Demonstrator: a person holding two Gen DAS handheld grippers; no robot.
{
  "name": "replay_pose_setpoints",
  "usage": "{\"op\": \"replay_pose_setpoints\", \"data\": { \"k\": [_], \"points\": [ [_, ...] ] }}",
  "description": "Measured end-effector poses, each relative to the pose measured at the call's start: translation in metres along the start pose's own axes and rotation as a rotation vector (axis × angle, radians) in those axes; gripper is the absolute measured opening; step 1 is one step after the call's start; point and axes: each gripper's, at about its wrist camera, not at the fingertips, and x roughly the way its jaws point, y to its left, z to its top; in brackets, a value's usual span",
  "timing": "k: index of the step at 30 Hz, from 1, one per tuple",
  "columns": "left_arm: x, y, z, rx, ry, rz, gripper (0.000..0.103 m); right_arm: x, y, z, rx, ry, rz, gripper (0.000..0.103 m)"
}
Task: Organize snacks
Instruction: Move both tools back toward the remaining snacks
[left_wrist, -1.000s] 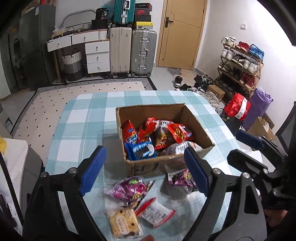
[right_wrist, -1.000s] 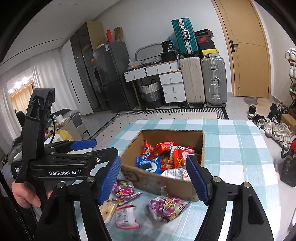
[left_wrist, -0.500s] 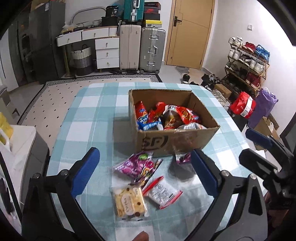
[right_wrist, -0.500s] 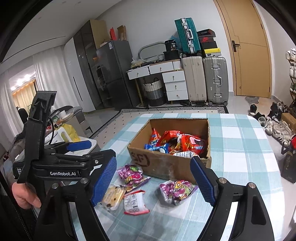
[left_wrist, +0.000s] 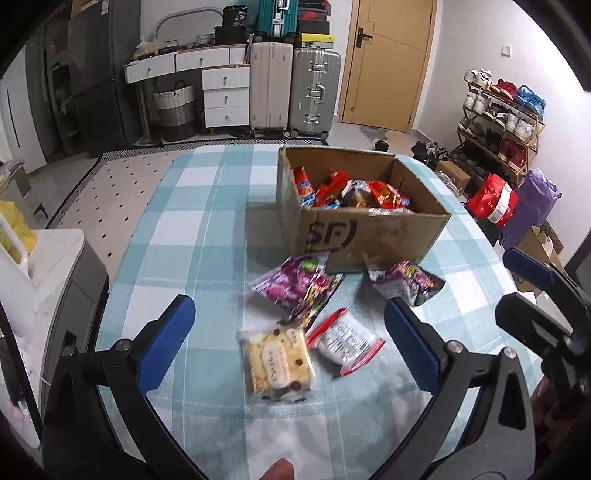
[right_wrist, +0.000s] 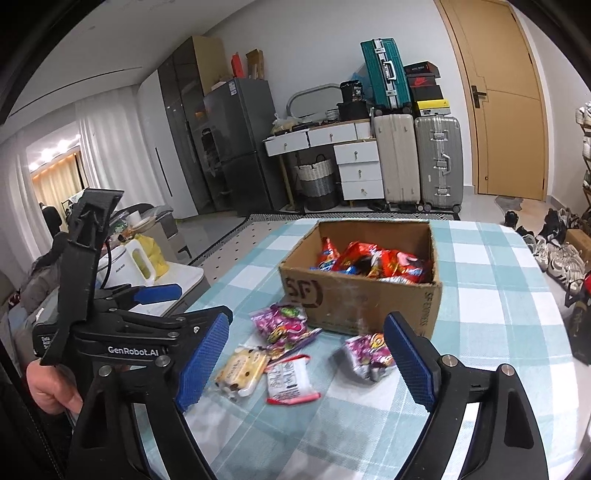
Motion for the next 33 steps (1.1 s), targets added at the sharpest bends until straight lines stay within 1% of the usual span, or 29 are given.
{"op": "replay_pose_setpoints", "data": {
  "k": [5, 9, 17, 25, 33],
  "points": [
    [-0.003, 0.010, -0.018, -0.018, 0.010, 0.017, 0.102, -0.001, 0.009, -0.010, -0.008, 0.007, 0.004, 0.089],
    [-0.004, 0.018, -0.032, -0.030, 0.019, 0.031, 0.102, -0.002, 0.016, -0.017, -0.011, -0.001, -0.001, 0.096],
    [0.006, 0.029, -0.053, -0.058, 0.052, 0.050, 0.102, 0.000, 0.021, -0.032, -0.003, 0.010, 0.007, 0.098],
    [0.032, 0.034, -0.063, -0.060, 0.107, 0.048, 0.102, 0.012, 0.019, -0.046, 0.010, 0.040, 0.015, 0.098],
    [0.068, 0.034, -0.068, -0.064, 0.174, 0.042, 0.102, 0.028, 0.012, -0.056, 0.020, 0.075, 0.015, 0.098]
  ]
}}
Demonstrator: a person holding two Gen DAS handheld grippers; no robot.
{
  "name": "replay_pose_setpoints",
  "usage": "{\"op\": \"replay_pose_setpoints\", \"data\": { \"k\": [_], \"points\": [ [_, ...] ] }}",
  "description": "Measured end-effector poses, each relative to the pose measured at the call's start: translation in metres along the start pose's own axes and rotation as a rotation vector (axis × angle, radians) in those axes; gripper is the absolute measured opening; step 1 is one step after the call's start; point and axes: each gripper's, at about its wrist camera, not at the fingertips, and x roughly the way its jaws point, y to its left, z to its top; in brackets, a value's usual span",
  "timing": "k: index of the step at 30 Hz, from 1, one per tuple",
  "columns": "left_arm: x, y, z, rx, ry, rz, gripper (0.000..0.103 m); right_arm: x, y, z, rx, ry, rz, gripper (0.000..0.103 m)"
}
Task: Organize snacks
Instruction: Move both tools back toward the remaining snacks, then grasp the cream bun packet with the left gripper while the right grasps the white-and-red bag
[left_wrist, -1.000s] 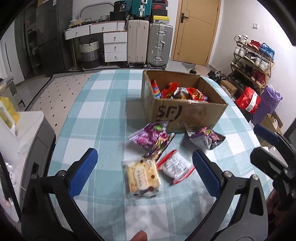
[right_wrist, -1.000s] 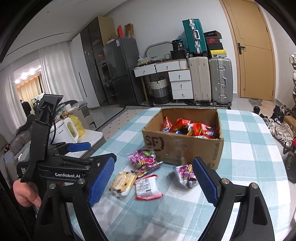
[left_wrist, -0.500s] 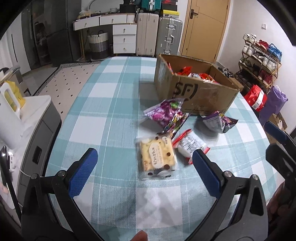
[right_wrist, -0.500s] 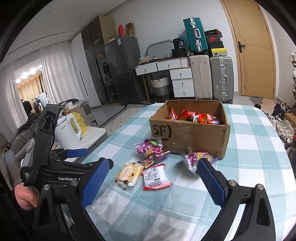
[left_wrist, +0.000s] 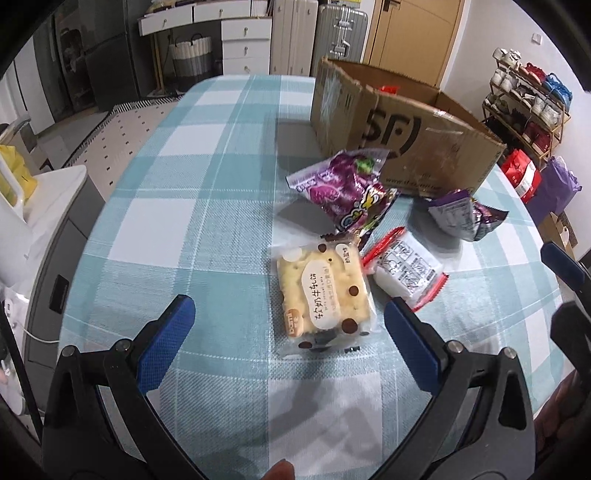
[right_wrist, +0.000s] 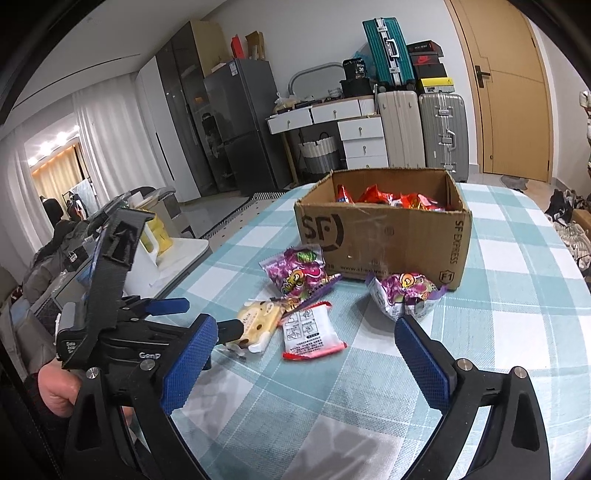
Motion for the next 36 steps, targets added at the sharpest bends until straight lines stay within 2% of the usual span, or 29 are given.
{"op": "replay_pose_setpoints", "data": {
  "k": [10, 14, 19, 21, 22, 23, 24, 25, 29, 36],
  "points": [
    [0.040, -0.005, 0.014, -0.003, 0.062, 0.007, 0.102, 0.016, -0.019, -0.005, 0.042, 0.029, 0.000, 0.098],
    [0.054, -0.006, 0.017, -0.007, 0.091, 0.029, 0.102, 0.022, -0.024, -0.005, 0.056, 0.038, 0.003, 0.098],
    [0.060, -0.008, 0.019, 0.005, 0.089, 0.060, 0.101, 0.030, -0.030, -0.005, 0.062, 0.051, 0.004, 0.098],
    [0.059, -0.007, 0.020, -0.002, 0.075, 0.053, 0.096, 0.033, -0.033, -0.006, 0.069, 0.058, 0.006, 0.098],
    [0.057, -0.006, 0.019, -0.003, 0.064, 0.053, 0.089, 0.034, -0.034, -0.006, 0.070, 0.060, 0.007, 0.098],
    [0.056, -0.006, 0.019, 0.003, 0.051, 0.054, 0.079, 0.034, -0.034, -0.006, 0.070, 0.062, 0.006, 0.098],
    [0.053, -0.007, 0.019, 0.014, 0.040, 0.060, 0.073, 0.034, -0.035, -0.007, 0.071, 0.063, 0.005, 0.098],
    [0.052, -0.008, 0.018, 0.035, 0.030, 0.061, 0.057, 0.035, -0.036, -0.007, 0.073, 0.064, 0.006, 0.098],
    [0.049, -0.007, 0.016, 0.084, 0.016, 0.020, 0.055, 0.036, -0.038, -0.007, 0.080, 0.066, 0.008, 0.098],
    [0.045, 0.001, 0.014, 0.070, 0.015, -0.030, 0.055, 0.035, -0.036, -0.008, 0.082, 0.066, 0.006, 0.098]
  ]
}}
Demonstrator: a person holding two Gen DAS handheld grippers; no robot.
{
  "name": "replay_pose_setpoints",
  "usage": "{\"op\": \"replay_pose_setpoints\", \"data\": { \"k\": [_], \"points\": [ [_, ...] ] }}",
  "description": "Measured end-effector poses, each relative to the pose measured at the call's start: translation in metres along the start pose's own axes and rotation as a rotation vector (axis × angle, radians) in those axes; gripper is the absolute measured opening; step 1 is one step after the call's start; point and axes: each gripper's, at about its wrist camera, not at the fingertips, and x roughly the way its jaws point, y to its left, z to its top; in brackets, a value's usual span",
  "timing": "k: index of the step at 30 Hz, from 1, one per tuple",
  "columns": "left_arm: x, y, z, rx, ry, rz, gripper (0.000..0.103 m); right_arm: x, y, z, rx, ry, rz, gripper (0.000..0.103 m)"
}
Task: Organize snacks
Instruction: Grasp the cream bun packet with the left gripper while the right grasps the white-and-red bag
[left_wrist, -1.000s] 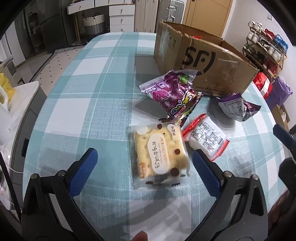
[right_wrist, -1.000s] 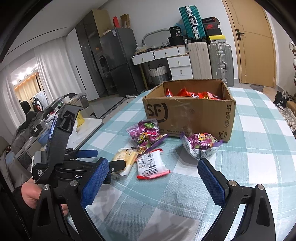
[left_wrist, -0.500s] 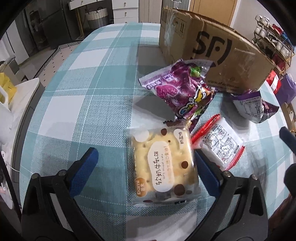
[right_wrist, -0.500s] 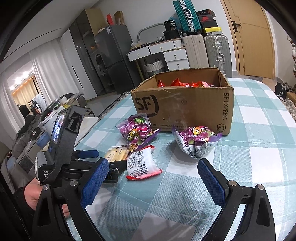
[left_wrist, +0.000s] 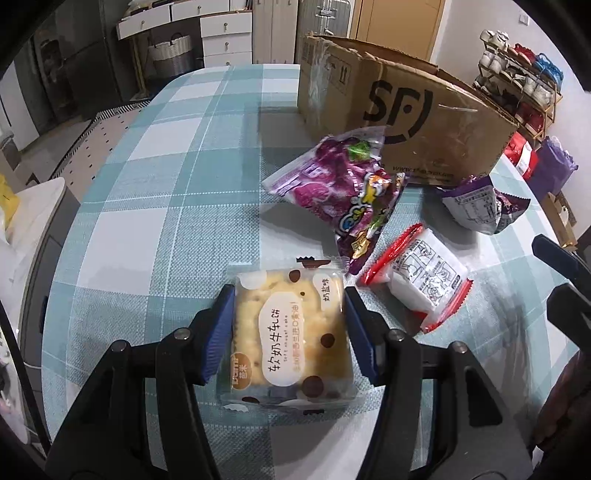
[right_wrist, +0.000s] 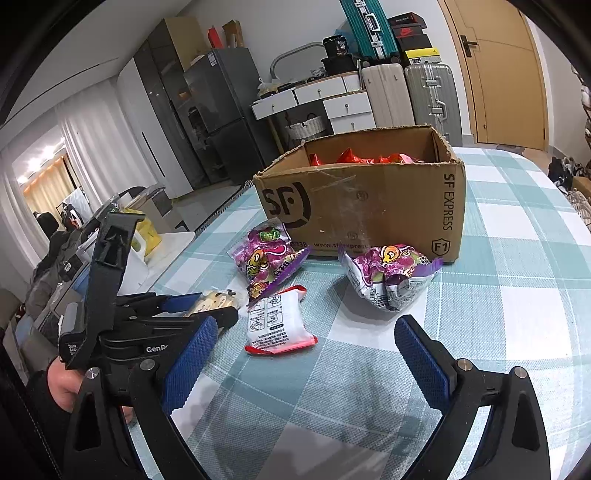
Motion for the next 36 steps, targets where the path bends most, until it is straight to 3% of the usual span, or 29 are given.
{"op": "replay_pose_setpoints", "data": {
  "k": [8, 20, 36],
  "points": [
    [-0.011, 0.009, -0.002, -0.030, -0.014, -0.022, 0.055, 0.002, 0.005, 0.001, -0.012, 0.005, -0.002, 0.098],
    [-0.032, 0.025, -0.007, -0.062, -0.046, -0.049, 0.055, 0.028, 0.012, -0.001, -0.020, 0.078, -0.014, 0.098],
    [-0.024, 0.053, -0.013, -0.121, -0.025, -0.060, 0.055, 0.076, 0.025, 0.006, -0.060, 0.173, -0.007, 0.098]
  ]
}}
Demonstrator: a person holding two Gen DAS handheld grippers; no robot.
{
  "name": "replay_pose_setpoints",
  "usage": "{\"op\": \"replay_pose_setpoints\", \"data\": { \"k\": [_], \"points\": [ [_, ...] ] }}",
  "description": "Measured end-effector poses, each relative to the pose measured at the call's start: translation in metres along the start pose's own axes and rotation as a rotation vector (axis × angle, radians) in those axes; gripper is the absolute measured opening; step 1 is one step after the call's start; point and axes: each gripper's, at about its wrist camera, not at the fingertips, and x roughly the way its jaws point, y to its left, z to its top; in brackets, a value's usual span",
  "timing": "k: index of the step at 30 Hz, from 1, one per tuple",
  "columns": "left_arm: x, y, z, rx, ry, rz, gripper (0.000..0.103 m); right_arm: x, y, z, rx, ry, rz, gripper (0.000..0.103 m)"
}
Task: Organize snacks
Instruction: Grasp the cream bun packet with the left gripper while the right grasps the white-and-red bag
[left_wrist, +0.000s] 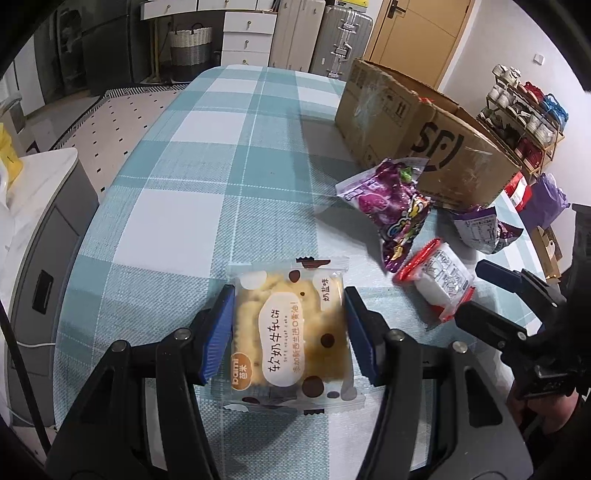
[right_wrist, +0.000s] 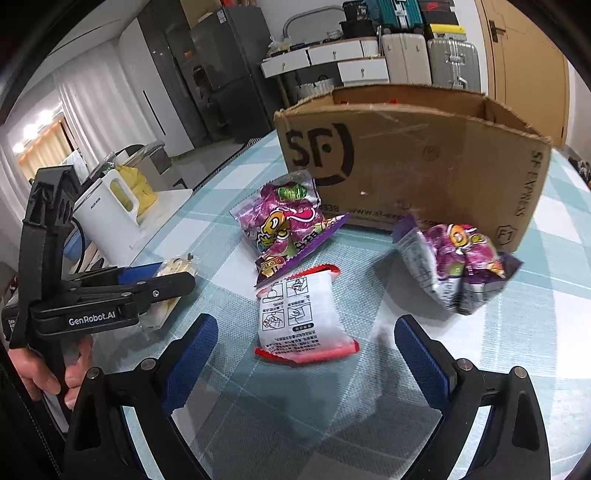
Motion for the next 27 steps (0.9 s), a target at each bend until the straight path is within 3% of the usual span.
{"op": "replay_pose_setpoints", "data": {
  "k": [17, 22, 24, 27],
  "points": [
    [0.003, 0.023, 0.001, -0.059, -0.009, -0.003, 0.055, 0.041, 0.026, 0.013, -0.084, 0.067, -0.045, 0.097],
    [-0.001, 0.029, -0.001, -0.071, -0.009, -0.002, 0.055, 0.052, 0.038, 0.015, -0.132, 0.078, -0.093, 0.076],
    [-0.003, 0.031, -0.001, -0.077, -0.016, 0.002, 0.055, 0.055, 0.043, 0.016, -0.154, 0.077, -0.139, 0.059],
    [-0.007, 0.032, -0.001, -0.080, -0.019, 0.003, 0.055, 0.059, 0.049, 0.015, -0.197, 0.080, -0.136, 0.047]
  ]
}}
